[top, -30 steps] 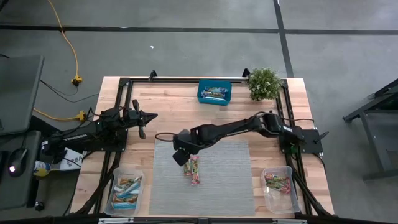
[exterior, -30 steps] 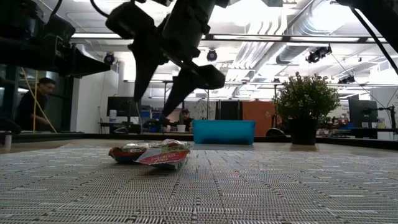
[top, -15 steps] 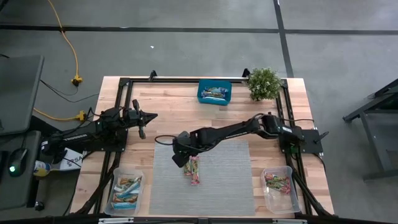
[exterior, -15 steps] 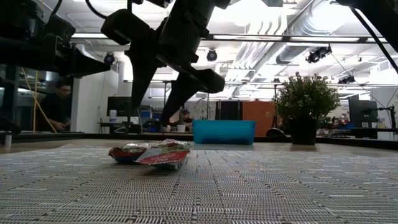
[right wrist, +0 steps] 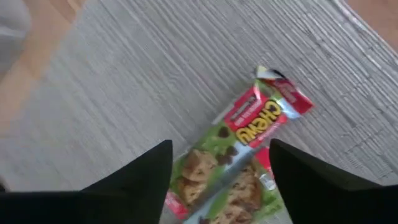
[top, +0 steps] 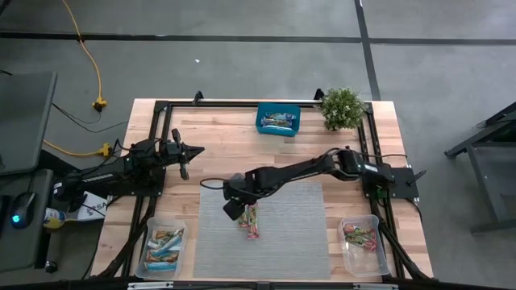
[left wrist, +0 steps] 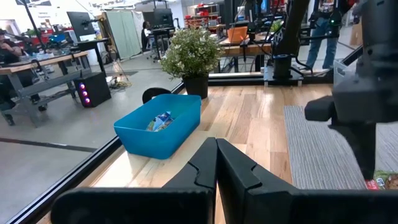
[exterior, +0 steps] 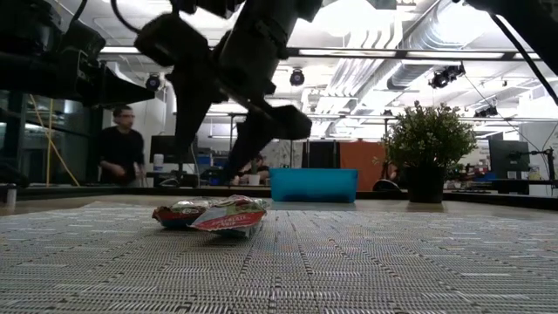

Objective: Pick and place Granola Bars by type
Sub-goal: Put the red granola bar into the right transparent bin

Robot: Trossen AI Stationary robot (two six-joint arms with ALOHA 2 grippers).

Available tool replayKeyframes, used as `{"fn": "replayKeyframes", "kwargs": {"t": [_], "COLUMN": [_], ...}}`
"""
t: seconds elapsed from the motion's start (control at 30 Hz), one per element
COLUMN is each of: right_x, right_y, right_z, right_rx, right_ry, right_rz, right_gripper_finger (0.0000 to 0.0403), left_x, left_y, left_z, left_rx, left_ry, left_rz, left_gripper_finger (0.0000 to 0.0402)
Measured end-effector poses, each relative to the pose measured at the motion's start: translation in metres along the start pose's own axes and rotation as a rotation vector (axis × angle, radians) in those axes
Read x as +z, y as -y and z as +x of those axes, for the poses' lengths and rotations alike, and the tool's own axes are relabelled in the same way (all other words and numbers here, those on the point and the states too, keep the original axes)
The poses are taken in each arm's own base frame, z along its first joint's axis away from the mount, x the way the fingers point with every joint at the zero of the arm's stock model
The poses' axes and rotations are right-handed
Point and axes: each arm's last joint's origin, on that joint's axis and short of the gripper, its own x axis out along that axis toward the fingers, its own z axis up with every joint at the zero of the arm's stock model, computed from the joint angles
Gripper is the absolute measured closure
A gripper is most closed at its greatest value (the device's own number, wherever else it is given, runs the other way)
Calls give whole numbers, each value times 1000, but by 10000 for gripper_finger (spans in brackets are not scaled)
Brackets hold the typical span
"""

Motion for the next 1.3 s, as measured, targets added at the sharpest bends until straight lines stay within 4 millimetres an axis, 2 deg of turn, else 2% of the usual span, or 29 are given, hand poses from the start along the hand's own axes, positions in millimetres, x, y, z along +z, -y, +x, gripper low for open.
{"fn": "replayKeyframes", "kwargs": {"t": [0.17,0.3,0.57,0.83,1.07,1.3], "right_x": [-1,2,5,4,5,5], "right_y": [1,5,8,11,11,12], "right_z": [7,9,8,26,28,34], "right_rx": [-3,-13,-35,-48,-54,-47], "right_ry": [-2,-18,10,-14,11,-7], "right_rz": [51,75,85,88,86,86], "right_gripper_finger": [98,79,77,77,77,98], "left_x": [0,0,0,0,0,0], "left_y": [0,0,0,0,0,0], "left_z": [0,0,0,0,0,0], "left_rx": [0,0,0,0,0,0], "left_ry": [0,0,0,0,0,0], "left_rz": [0,0,0,0,0,0], "left_gripper_finger": [401,401,401,401,401,401]}}
